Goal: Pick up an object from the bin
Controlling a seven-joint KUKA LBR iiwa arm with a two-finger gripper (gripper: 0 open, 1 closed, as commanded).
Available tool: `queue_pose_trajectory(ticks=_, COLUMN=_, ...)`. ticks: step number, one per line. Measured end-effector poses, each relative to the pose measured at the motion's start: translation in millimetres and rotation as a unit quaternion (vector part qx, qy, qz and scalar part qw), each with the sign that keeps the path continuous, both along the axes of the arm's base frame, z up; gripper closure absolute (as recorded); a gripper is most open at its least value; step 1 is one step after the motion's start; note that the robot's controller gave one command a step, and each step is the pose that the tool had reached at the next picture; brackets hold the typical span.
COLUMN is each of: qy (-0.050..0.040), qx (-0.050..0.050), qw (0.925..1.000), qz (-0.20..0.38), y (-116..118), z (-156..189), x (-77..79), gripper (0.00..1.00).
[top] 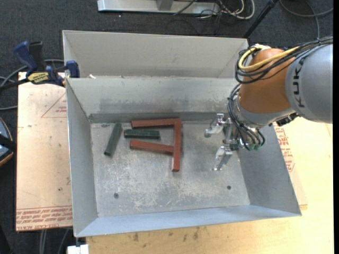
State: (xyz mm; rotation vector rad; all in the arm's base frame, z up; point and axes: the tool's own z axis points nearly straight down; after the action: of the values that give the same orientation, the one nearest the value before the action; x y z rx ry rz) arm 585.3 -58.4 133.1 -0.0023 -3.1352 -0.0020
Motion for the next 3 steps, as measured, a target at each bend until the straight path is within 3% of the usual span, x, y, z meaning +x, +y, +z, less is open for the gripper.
queue_pose_trajectory(ticks=1, qy=-0.0037, qx=0.000, qw=1.0000, qz=0.001, y=0, z=5, x=1.9, gripper=0.00)
queue_pose_trajectory(ticks=2, qy=-0.0042, qx=-0.002, qw=0.9971, qz=0.076, y=27, z=2, x=12.6, gripper=0.00)
queue_pose_trajectory(ticks=3, qy=-0.0052, qx=0.001, qw=0.9881, qz=0.154, y=50, z=-33, x=9.7, gripper=0.00)
